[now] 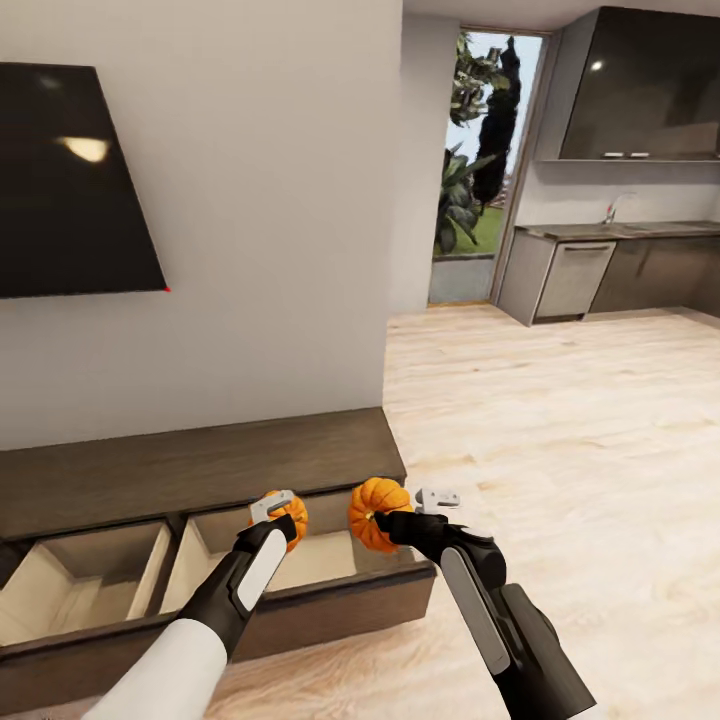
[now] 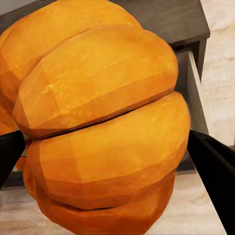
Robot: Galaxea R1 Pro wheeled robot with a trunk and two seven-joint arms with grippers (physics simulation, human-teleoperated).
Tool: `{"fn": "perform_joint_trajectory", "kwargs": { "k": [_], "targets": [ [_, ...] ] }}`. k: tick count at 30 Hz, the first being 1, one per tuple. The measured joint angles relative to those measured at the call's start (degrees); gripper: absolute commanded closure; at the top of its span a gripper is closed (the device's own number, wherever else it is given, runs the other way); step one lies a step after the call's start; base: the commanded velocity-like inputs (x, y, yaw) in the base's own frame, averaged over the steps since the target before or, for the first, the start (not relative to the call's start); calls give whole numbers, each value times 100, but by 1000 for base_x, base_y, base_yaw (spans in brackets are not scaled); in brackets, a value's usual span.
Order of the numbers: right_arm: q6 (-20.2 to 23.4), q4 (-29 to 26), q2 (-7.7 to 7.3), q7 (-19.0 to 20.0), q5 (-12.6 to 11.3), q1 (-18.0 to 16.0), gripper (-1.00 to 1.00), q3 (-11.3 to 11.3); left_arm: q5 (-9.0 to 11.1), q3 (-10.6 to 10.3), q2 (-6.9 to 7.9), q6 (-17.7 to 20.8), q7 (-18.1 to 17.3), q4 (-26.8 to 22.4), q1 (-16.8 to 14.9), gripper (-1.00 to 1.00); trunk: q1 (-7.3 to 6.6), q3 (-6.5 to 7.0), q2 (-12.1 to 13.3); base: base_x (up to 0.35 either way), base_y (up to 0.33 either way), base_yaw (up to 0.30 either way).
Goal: Place each of the two pumpkins and all three candles from the living room inside a cabinet in the living room (use any cabinet), then make sure every cabinet is closed, and position the cauldron so it is next to a table in the living room.
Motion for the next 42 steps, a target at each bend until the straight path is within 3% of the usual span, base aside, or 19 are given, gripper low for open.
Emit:
{"fn": "perform_joint_trajectory", "kwargs": {
  "k": [16, 31, 42],
  "targets": [
    [-6, -15, -49, 26, 0, 1, 100, -4, 7, 8, -2, 0, -2, 3, -1, 100, 1, 0, 0, 319, -1, 31],
    [-8, -24, -10, 14, -13, 0, 100, 1, 4, 2, 0, 2, -2, 1, 0, 100, 0, 0, 0, 74, 7, 226],
    [-8, -47, -27, 19, -19, 1, 100, -9, -12, 1, 5, 2, -2, 2, -2, 100, 1, 0, 0, 113, 34, 19]
  ]
}}
